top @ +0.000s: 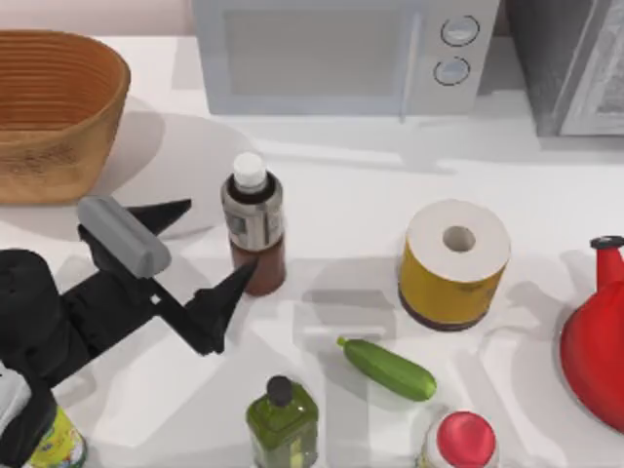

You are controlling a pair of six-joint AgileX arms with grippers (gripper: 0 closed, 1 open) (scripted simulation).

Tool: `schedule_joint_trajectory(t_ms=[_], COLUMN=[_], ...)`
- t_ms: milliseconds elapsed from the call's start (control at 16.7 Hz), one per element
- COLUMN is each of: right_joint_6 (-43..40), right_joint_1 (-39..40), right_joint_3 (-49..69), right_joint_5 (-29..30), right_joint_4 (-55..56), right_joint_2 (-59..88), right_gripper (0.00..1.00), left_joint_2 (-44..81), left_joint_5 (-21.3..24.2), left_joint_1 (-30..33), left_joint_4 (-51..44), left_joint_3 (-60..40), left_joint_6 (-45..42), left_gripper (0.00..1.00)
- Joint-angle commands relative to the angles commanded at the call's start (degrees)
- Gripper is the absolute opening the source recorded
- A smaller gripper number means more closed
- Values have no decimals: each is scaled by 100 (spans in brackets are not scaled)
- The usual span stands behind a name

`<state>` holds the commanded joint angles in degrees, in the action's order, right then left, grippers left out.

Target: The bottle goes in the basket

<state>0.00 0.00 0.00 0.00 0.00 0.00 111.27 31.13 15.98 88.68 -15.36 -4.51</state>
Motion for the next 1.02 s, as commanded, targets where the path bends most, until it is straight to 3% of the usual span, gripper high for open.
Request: schedule_joint_trajectory(t_ms=[480, 780, 1020], right_joint_6=[0, 0, 0], right_joint_1=[0, 0, 0], right_joint_3=[0, 0, 0], right_joint_5=[0, 0, 0], right_joint_4=[0, 0, 0], right_joint_2=[0, 0, 0], right_gripper=[100, 100, 100], left_joint_2=[-51, 468, 694], left_joint_5=[-67, -341, -614], left_joint_1=[44, 363, 636], left_joint_4=[-553, -1098, -885], left_joint_3=[-594, -1642, -1630], left_joint_6=[5, 51, 103], left_gripper=[100, 100, 100])
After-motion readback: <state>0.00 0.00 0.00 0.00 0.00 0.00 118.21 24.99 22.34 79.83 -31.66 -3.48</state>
